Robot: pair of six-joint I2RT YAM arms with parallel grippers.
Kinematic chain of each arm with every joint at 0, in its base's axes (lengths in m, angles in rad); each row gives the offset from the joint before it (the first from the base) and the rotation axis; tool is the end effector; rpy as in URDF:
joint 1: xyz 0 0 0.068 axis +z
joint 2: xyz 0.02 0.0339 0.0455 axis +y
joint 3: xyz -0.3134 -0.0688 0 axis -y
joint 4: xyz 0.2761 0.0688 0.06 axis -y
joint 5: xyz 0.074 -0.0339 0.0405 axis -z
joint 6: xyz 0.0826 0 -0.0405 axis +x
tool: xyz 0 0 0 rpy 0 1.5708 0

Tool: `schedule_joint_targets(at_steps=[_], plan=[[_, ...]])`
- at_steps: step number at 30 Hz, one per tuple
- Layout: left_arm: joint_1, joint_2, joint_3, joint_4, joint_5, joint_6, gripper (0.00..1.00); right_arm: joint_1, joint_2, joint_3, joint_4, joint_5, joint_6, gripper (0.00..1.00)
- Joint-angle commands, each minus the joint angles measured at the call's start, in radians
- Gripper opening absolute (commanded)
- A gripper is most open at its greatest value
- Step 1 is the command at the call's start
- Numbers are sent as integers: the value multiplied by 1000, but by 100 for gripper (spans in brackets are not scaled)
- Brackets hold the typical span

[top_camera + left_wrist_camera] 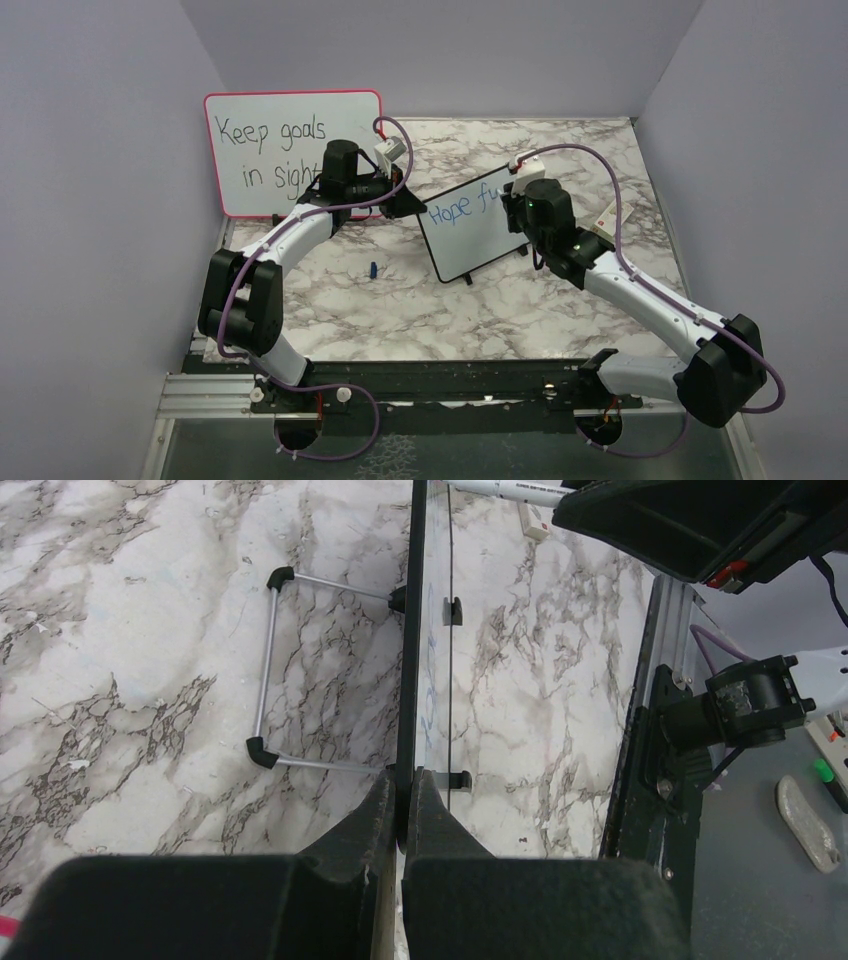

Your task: Write a sentence on the whiteboard

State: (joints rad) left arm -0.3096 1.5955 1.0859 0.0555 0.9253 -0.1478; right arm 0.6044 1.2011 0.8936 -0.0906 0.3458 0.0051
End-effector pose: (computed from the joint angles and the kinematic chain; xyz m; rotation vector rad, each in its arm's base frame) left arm 0.3696 -0.1875 0.2902 0.7599 1.8866 -1.2182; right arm 0.2857 0.1633 0.3205 -0.3561 1.9118 0.0632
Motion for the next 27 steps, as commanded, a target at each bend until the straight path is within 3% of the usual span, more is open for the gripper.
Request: schedule_joint_targets(at_steps=[1, 27], plan=[[-4, 27, 6, -75, 15, 42, 0, -9, 14, 41, 45, 0, -25, 1], [-5, 28, 6, -76, 12, 42, 0, -12, -14, -17, -24, -45, -8, 1]])
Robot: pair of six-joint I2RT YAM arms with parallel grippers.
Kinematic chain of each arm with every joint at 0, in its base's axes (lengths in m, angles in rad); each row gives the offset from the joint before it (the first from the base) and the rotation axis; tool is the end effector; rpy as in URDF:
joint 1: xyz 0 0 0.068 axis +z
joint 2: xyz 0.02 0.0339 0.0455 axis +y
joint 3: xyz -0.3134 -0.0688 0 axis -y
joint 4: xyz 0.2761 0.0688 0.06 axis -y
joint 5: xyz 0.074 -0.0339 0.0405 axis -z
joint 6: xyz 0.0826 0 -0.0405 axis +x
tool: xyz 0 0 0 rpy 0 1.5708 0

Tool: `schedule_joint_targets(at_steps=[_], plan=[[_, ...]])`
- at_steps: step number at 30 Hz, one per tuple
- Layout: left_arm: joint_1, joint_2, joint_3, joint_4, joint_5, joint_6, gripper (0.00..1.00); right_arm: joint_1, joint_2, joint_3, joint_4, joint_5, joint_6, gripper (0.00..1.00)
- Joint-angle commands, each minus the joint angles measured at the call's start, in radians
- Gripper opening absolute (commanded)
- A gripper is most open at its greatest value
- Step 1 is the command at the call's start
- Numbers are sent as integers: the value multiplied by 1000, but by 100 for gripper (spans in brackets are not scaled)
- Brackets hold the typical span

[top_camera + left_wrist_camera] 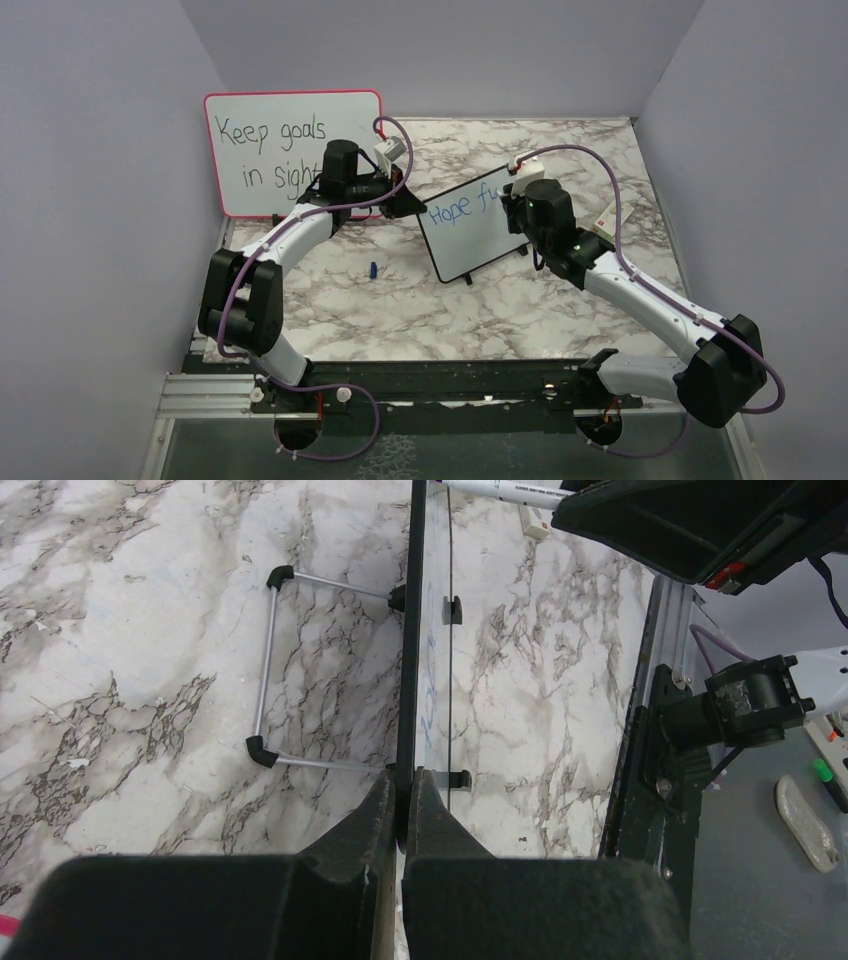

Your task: Write a sentence on the whiteboard

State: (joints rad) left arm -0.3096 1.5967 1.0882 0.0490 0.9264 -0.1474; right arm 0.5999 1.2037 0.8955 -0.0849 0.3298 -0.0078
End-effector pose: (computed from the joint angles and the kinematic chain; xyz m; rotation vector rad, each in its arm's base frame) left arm 0.3697 -0.1876 0.2900 0.7594 1.8913 -1.2207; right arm 0.2869 0.1639 0.3212 -0.3728 1.9061 0.0689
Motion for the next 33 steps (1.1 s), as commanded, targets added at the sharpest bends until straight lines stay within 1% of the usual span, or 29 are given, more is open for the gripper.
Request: schedule_joint_targets(at_steps=[1, 5, 16, 28, 33], plan=[[-4, 26, 4, -70, 11, 41, 0, -7, -17, -20, -32, -32, 5, 1], [-5, 26, 4, -70, 11, 42, 0, -8, -18, -30, -38, -26, 31, 1], [-5, 25, 4, -72, 11, 43, 0, -9, -21, -47, -40, 20, 26, 1], [-6, 26, 6, -74, 12, 42, 0, -20, -21, -41, -22, 41, 23, 1], [-6, 26, 5, -74, 11, 41, 0, -24, -30, -35, -10, 26, 20, 1]])
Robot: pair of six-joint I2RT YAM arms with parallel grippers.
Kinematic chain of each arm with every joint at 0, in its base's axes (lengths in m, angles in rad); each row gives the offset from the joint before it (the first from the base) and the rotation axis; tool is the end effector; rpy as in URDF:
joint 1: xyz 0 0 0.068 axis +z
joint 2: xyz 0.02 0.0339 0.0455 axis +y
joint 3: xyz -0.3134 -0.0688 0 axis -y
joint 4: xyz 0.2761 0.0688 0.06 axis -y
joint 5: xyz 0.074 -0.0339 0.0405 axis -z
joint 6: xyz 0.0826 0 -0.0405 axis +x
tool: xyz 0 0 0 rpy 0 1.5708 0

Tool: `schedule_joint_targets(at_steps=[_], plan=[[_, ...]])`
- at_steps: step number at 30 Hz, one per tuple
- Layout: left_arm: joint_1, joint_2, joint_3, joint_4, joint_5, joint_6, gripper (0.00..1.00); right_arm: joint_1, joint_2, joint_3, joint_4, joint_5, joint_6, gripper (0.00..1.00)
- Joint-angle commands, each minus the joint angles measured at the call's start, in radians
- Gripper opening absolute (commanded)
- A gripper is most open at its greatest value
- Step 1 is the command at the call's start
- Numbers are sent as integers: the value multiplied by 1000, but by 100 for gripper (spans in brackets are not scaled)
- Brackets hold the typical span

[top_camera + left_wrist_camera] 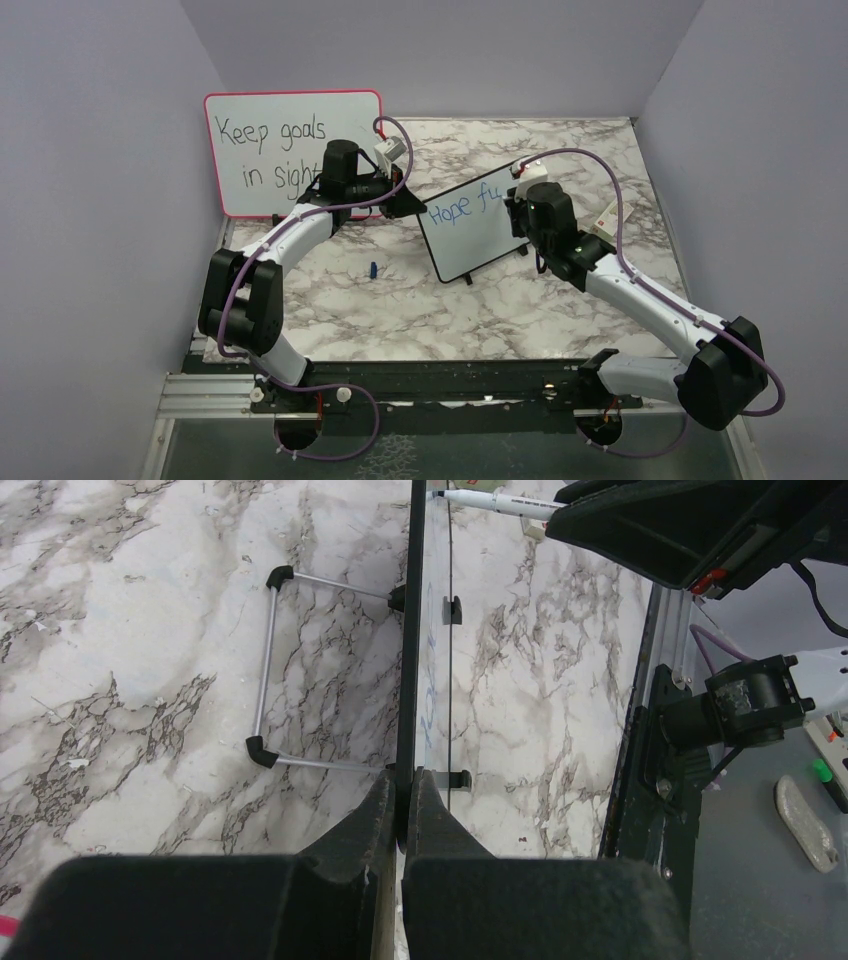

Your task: Write a sentence on the whiteboard

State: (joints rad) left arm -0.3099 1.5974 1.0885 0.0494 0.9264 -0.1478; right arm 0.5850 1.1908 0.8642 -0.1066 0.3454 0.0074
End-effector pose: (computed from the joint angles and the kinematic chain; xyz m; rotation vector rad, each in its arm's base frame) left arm 0.3698 -0.1878 0.2898 0.7593 1.8915 -1.2212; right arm 0.2841 0.1546 0.3091 -0.3496 1.9459 0.0388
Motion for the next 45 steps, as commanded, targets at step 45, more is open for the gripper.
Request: schedule_joint_targets(at_steps=[45], plan=[[-8, 32, 10, -88, 14, 54, 0, -79, 13, 30, 66, -57, -29, 1]])
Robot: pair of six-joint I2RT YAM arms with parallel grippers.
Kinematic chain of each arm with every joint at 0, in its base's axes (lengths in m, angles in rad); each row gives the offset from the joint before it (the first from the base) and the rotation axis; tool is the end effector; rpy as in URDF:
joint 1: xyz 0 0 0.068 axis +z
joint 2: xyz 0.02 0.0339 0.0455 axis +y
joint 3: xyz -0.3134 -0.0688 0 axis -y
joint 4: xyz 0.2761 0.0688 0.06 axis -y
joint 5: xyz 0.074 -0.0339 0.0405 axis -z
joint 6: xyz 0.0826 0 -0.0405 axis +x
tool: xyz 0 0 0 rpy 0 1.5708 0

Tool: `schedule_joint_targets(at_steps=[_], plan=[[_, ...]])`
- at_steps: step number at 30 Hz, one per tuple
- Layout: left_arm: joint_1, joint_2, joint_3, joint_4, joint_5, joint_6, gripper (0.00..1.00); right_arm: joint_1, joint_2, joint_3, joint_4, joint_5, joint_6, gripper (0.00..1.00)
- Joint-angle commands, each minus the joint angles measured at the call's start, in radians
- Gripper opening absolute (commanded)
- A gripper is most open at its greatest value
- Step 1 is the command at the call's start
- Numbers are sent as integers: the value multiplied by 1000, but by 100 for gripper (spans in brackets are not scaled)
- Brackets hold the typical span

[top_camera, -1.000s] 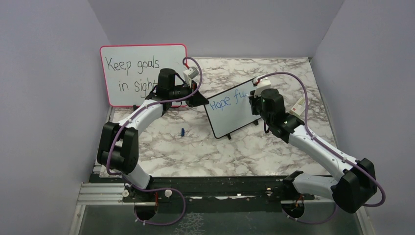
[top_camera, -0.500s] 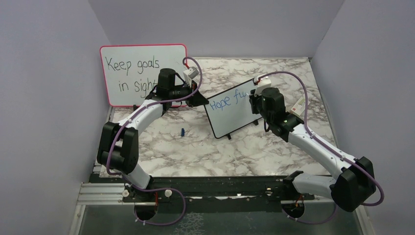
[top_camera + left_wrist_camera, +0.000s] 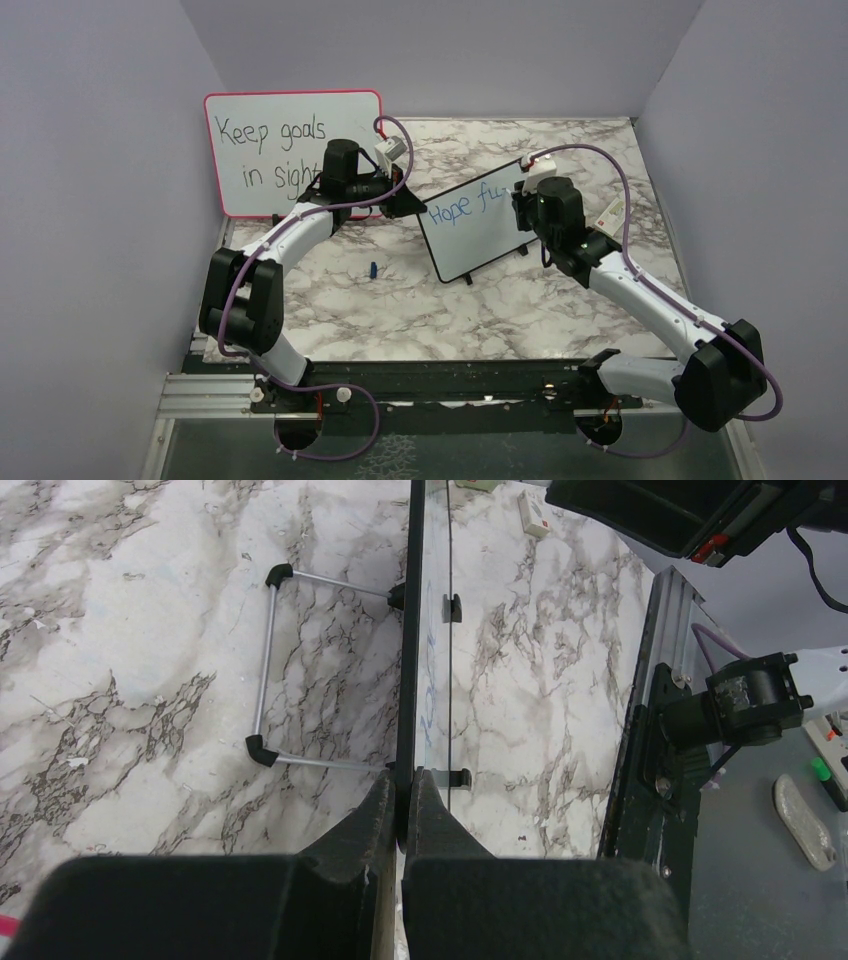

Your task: Write a sentence on the whiteboard

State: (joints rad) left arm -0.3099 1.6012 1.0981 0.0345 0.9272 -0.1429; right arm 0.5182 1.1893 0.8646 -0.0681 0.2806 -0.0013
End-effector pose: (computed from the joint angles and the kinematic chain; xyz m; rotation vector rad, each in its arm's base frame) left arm 0.3709 -0.1881 0.2904 0.7614 1.8974 -1.2217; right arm 0.2944 0.1415 0.3144 -0.3213 1.9214 0.0664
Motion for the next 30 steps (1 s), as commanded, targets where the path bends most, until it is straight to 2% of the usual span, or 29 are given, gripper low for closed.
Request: schedule_joint_targets(at_steps=[1, 15, 30], plan=[[-8, 29, 0, -73, 13, 49, 0, -13, 15, 29, 29, 9, -21, 1], [-8, 30, 2, -76, 16, 49, 0, -20, 30, 63, 47, 9, -29, 1], [-8, 29, 2, -76, 12, 49, 0, -20, 36, 72, 27, -100, -27, 1]])
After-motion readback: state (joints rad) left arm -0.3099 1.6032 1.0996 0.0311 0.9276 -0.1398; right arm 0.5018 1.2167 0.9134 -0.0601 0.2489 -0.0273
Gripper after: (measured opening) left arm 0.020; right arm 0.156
